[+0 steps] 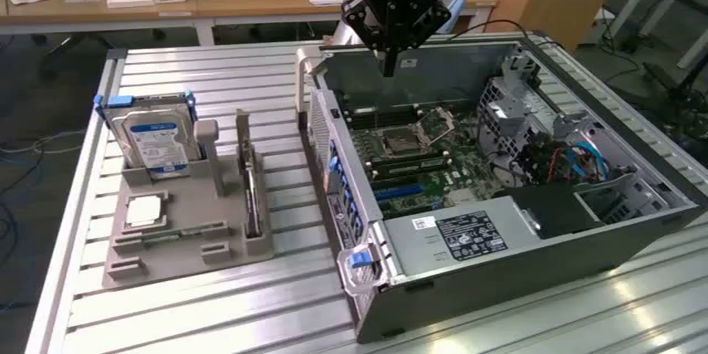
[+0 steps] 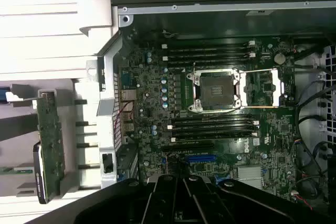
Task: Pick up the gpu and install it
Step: 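Reach for the gpu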
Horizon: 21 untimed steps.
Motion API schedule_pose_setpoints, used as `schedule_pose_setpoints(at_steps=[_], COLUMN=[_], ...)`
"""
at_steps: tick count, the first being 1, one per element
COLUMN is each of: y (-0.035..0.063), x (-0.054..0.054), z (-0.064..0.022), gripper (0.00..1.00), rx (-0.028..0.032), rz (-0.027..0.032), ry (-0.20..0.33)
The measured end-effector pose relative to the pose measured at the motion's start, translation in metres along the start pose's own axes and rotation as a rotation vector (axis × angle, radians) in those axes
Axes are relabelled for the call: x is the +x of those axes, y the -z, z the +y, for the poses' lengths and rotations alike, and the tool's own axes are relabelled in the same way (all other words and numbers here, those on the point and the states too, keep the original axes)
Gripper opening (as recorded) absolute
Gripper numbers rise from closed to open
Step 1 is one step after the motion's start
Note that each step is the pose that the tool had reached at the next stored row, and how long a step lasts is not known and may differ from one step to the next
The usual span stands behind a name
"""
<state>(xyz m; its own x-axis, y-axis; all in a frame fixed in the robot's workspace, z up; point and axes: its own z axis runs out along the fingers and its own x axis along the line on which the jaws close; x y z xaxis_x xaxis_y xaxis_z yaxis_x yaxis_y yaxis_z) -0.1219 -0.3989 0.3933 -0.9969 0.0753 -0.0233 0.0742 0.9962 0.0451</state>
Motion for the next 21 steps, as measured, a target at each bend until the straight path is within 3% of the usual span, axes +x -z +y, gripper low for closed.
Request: schedule_pose_setpoints(at_steps=[21], y=[0.0002], x=[0.009], z=[-0.0007], gripper=[0.11], rx=[-0.0001], rz=[0.0], ry=[0.0])
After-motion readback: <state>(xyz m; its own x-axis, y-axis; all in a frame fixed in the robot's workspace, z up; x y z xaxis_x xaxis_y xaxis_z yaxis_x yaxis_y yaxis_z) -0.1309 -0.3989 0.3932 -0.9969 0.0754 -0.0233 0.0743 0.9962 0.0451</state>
